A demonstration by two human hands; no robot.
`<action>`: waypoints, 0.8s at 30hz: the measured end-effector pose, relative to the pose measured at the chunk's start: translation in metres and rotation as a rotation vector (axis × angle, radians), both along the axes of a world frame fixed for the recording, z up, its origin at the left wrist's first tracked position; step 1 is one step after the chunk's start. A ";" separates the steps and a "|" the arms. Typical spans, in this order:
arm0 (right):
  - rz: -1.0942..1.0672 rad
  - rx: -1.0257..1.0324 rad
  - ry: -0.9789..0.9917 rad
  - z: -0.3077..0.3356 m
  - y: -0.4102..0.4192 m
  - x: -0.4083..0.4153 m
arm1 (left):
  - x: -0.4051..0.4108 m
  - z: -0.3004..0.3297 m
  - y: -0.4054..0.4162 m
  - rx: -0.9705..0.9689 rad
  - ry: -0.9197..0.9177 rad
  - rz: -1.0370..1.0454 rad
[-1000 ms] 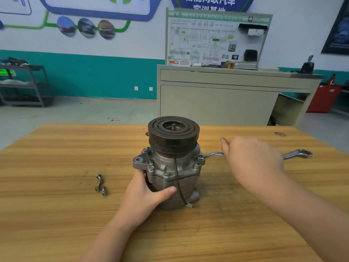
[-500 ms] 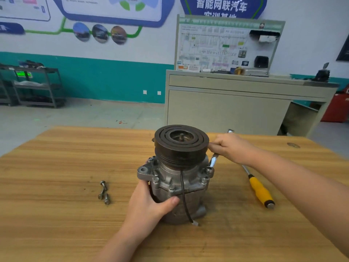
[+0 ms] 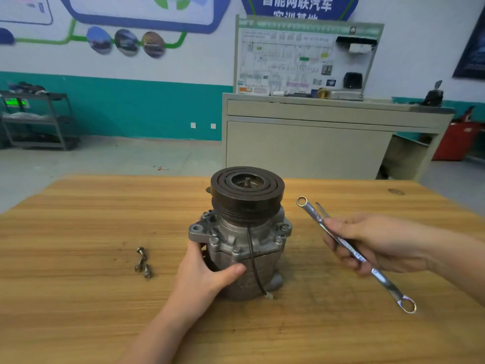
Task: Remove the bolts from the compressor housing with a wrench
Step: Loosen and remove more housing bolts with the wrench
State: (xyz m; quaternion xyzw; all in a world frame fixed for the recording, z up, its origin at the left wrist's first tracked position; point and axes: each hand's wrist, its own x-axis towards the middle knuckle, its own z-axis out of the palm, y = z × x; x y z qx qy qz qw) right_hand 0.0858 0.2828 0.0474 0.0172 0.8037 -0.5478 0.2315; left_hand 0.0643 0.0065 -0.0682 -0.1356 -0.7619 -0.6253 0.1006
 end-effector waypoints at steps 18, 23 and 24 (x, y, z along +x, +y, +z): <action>-0.224 -0.137 -0.099 0.007 -0.046 0.025 | 0.003 0.001 -0.004 -0.008 -0.015 -0.029; -0.211 -0.060 0.098 0.000 -0.054 0.030 | 0.004 0.002 -0.004 -0.025 -0.003 -0.023; -0.222 -0.070 0.113 -0.001 -0.055 0.030 | 0.004 0.002 -0.004 -0.029 -0.001 -0.020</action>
